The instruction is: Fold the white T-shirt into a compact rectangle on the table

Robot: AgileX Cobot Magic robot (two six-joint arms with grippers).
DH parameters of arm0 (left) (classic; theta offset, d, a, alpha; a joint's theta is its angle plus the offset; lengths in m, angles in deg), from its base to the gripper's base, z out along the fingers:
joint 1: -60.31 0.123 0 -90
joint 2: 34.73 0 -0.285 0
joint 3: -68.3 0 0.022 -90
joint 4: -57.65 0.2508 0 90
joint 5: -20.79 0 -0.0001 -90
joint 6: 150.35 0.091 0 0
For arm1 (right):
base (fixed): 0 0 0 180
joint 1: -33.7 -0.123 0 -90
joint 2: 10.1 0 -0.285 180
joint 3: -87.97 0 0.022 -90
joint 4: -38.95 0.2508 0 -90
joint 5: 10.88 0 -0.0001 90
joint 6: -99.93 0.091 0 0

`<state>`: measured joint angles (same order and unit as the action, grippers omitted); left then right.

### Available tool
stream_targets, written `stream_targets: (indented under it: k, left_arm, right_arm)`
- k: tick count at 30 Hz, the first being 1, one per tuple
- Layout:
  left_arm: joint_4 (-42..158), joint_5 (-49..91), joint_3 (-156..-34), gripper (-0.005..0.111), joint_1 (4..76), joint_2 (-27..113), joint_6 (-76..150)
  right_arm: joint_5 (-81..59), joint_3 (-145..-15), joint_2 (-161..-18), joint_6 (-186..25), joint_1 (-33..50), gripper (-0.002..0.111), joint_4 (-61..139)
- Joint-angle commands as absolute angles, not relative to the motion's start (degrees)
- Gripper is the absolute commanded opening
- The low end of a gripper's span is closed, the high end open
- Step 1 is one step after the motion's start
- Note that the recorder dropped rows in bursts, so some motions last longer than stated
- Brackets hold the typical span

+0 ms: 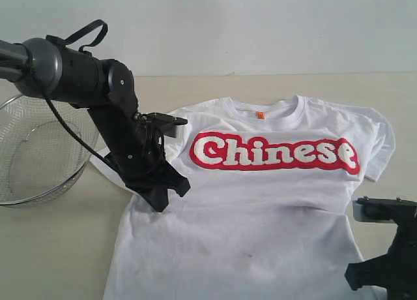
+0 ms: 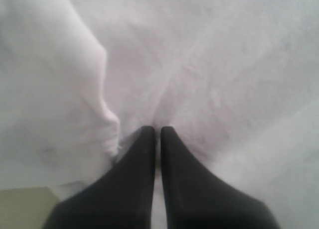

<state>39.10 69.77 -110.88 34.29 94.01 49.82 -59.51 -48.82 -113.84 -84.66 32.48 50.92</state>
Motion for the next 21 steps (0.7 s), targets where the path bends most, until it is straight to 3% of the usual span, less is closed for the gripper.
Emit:
stream_targets:
  k: [1, 8, 21]
  left_arm:
    - [38.6, 70.4, -111.2, 0.005, 34.5, 93.6, 50.2]
    - [38.6, 70.4, -111.2, 0.005, 34.5, 93.6, 50.2]
    - [38.6, 70.4, -111.2, 0.005, 34.5, 93.6, 50.2]
  right_arm:
    - [-58.3, -49.2, -114.9, -79.3, 32.5, 0.000, 44.0]
    - [-58.5, -49.2, -117.9, -70.0, 33.3, 0.000, 35.3]
    - [-58.7, -49.2, -118.5, -68.3, 44.5, 0.000, 35.0]
